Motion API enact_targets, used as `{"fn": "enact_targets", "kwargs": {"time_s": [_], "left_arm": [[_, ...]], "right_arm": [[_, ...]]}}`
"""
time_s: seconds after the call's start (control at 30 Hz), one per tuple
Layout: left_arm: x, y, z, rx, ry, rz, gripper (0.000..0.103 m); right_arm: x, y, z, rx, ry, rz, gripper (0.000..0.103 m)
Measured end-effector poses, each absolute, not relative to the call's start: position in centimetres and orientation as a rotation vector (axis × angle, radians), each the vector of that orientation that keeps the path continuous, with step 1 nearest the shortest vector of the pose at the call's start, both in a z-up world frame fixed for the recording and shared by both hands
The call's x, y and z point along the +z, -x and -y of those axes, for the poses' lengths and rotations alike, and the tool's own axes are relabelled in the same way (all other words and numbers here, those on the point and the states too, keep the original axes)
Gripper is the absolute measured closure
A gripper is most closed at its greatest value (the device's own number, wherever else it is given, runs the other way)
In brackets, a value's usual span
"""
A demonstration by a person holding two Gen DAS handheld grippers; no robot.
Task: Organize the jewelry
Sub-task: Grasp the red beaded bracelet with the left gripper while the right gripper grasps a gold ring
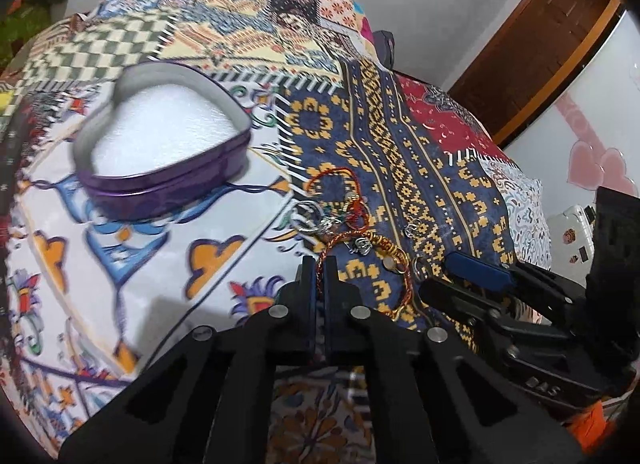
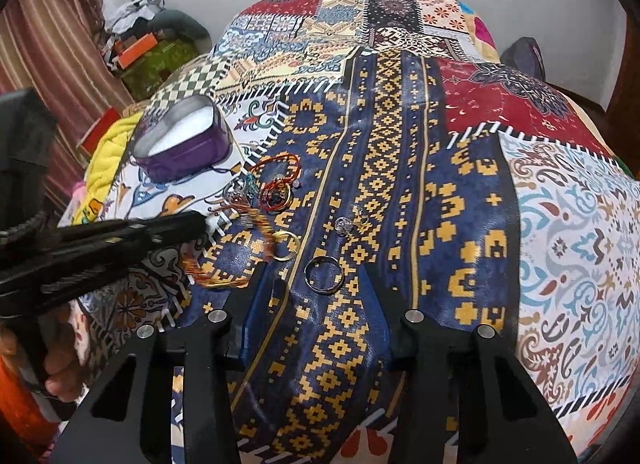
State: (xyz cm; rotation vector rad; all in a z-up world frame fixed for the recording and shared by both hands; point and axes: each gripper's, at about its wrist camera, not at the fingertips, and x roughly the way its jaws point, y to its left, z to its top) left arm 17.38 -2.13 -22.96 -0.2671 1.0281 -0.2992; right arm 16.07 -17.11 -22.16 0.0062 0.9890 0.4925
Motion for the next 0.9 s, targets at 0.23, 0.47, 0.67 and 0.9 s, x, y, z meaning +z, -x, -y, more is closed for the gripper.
{"fn": "enact_targets", "kwargs": {"time_s": [0.23,0.47,0.67,0.9], "left_arm": [[-21.5,-15.5,0.5,-0.231,0.200,-0.983,0.102],[-20.9,-14.2,-0.6,-0.198,0.185,-0.960,0.102],[-19.8,-13.6,-0.4,-0.204,0.177,-0.920,0.102],[-17.5,-13.1,-0.6,-0.203,0.182,-0.855,0.102]], "right_arm": [[-22.8,-16.6,16.4,0.477,0.019,-1.001,0.070],[-22.9,-16.7,16.2,0.457,0.008,-1.002,0.083],[-22.5,-16.7,16.4,0.450,-0.025,-1.010,0.083],[-20.3,-16.3,16.6,0.453,-0.028,-0.956,0.083]]}}
